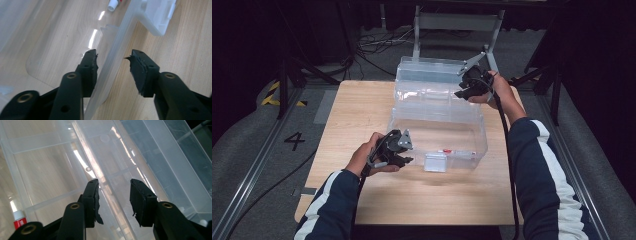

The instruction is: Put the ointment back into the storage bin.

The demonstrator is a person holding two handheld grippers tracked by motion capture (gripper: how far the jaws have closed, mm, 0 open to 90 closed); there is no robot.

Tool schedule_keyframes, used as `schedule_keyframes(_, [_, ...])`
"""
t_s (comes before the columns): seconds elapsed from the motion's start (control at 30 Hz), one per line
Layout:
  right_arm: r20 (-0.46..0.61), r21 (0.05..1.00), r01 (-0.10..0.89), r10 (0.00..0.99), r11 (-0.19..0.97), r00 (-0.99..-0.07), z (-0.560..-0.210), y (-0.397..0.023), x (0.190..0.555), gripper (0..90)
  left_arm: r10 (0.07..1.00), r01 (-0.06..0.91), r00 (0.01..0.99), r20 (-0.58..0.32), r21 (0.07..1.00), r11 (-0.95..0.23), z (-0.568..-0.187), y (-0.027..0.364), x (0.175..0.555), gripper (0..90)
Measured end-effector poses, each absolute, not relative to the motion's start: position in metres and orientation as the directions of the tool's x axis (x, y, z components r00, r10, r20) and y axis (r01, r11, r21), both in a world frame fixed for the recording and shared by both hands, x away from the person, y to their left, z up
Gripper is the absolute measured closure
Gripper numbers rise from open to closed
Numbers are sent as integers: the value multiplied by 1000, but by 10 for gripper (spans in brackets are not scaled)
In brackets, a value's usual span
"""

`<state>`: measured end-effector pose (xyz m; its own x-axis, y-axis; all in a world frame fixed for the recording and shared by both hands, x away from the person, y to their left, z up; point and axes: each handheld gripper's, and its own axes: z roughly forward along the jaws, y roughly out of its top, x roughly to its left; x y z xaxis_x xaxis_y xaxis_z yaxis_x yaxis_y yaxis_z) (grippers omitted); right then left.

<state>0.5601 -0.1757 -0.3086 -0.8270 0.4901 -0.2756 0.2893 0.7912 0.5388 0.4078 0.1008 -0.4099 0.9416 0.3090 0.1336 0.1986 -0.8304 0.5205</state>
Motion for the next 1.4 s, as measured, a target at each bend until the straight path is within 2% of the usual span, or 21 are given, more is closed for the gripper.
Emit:
schedule_keyframes(0.1, [-252,529,300,485,794,-837,-311,-174,565,611,304,194,942,139,513,-836,-411,100,410,659])
schedule_keyframes(0.13, [-254,526,285,468,801,-847,-312,-170,566,637,298,195,946,130,507,-840,-412,100,412,674])
schedule_keyframes(0.2, [-249,526,285,466,801,-849,-311,-169,566,658,297,200,947,123,500,-843,-413,98,413,683])
schedule_keyframes(0.27, [-256,525,257,439,812,-861,-310,-163,565,726,294,199,947,126,488,-850,-415,95,414,684])
schedule_keyframes(0.33, [-280,504,236,415,831,-866,-310,-158,564,738,294,192,944,148,476,-858,-415,91,412,689])
schedule_keyframes(0.43, [-312,457,218,385,863,-869,-309,-150,565,752,291,190,948,131,498,-846,-416,88,414,714])
schedule_keyframes(0.73, [-315,423,209,360,881,-878,-308,-137,569,773,289,202,952,100,506,-839,-418,86,417,721])
schedule_keyframes(0.93, [-331,385,162,299,909,-895,-304,-131,564,843,308,225,949,74,526,-820,-418,87,418,721])
schedule_keyframes(1.07, [-314,398,142,280,906,-907,-303,-134,564,862,316,234,946,68,531,-815,-419,88,418,720])
schedule_keyframes(1.2, [-293,414,137,274,900,-916,-302,-136,566,869,321,238,945,64,538,-808,-419,88,418,716])
schedule_keyframes(1.4, [-317,370,110,236,923,-918,-300,-132,561,880,313,233,948,62,537,-811,-419,88,419,719])
